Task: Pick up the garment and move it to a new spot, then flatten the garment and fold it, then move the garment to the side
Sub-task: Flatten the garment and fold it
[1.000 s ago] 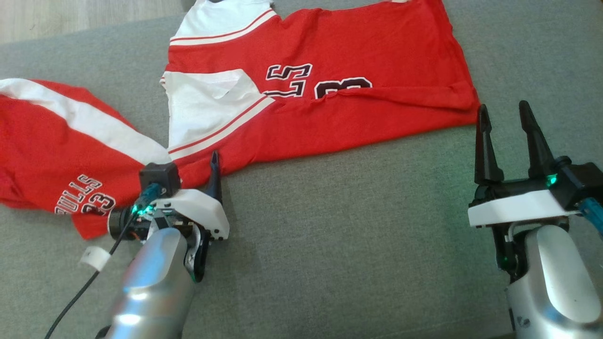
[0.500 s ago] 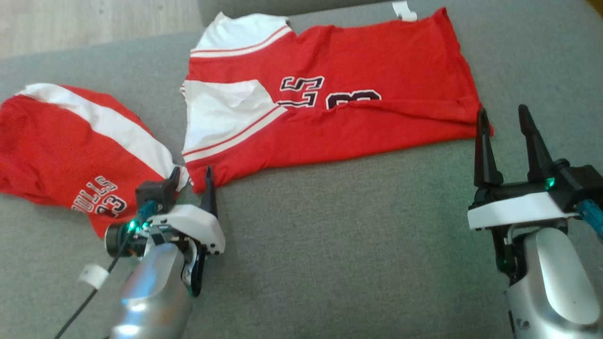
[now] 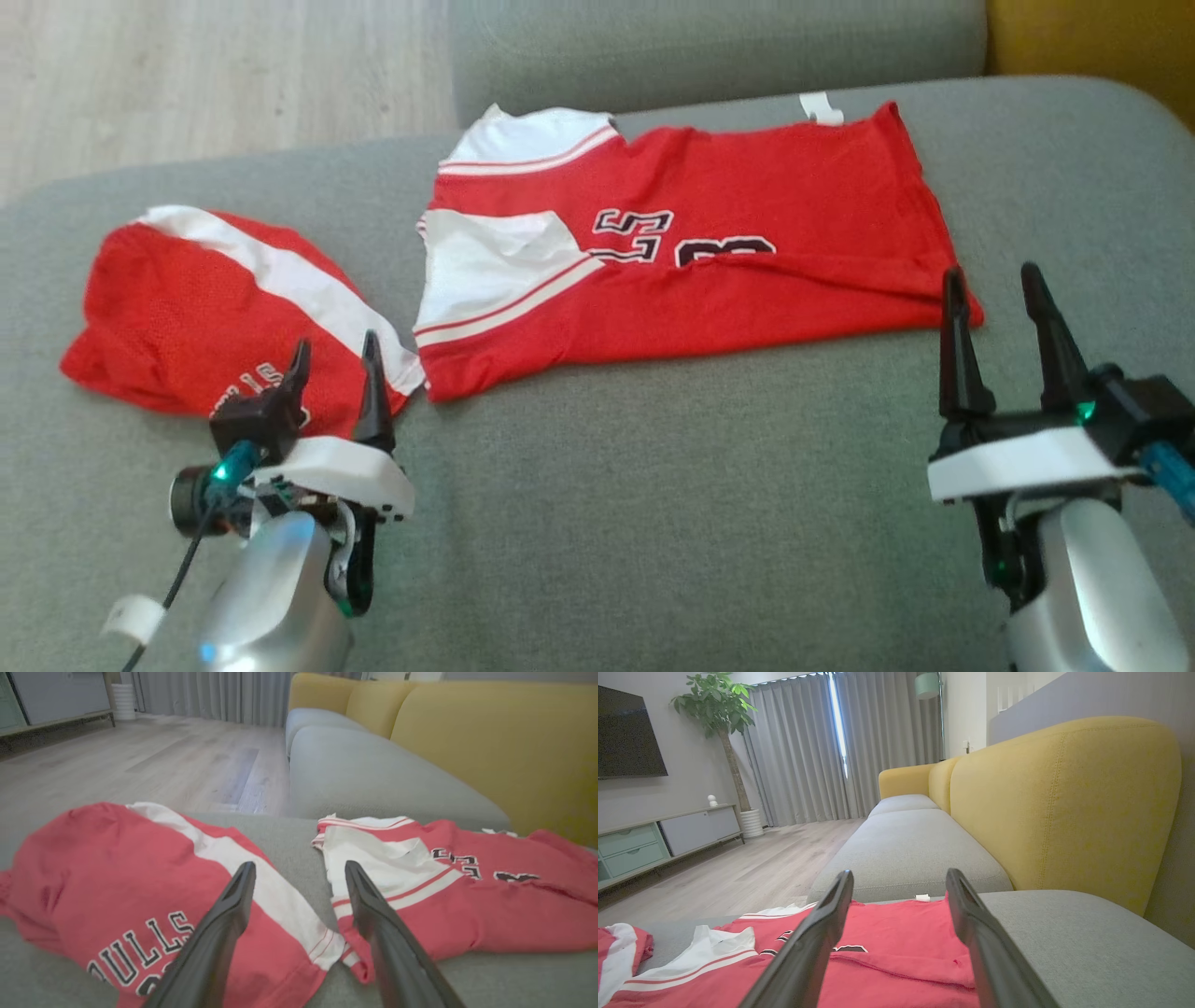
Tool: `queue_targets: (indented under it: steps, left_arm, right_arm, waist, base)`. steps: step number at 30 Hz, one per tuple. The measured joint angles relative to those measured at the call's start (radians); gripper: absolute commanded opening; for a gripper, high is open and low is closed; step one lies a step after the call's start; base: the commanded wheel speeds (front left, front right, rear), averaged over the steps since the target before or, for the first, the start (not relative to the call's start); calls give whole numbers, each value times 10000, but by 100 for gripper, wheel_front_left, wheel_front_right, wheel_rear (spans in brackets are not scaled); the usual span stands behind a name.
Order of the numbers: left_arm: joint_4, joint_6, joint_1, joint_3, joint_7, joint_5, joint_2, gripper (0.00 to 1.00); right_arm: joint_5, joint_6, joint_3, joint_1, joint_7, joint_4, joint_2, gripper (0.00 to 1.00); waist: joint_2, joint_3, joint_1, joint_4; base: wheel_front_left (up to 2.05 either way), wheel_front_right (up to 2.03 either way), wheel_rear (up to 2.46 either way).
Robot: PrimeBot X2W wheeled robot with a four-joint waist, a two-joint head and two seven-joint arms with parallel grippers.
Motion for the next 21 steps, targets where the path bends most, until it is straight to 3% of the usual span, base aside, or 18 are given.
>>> queue_targets:
  steps: [3, 9, 21]
  left_arm:
    - [-1714, 12, 815, 163, -4, 190, 33, 100]
    - [-3150, 188, 2363, 270, -4, 483, 27, 100]
    - [-3762, 105, 2473, 2, 17, 660, 17, 100]
  right_arm:
    - [113, 0, -25, 365, 0, -144, 0, 100]
    - [226, 0, -42, 826, 0, -347, 12, 100]
    - [265, 2, 63, 853, 0, -412, 35, 100]
  waist:
    - [0, -289, 0, 131]
    - [0, -477, 0, 241]
    - [0, -137, 1, 74]
  base:
    - [0, 0, 0]
    - [0, 0, 0]
    - [0, 0, 0]
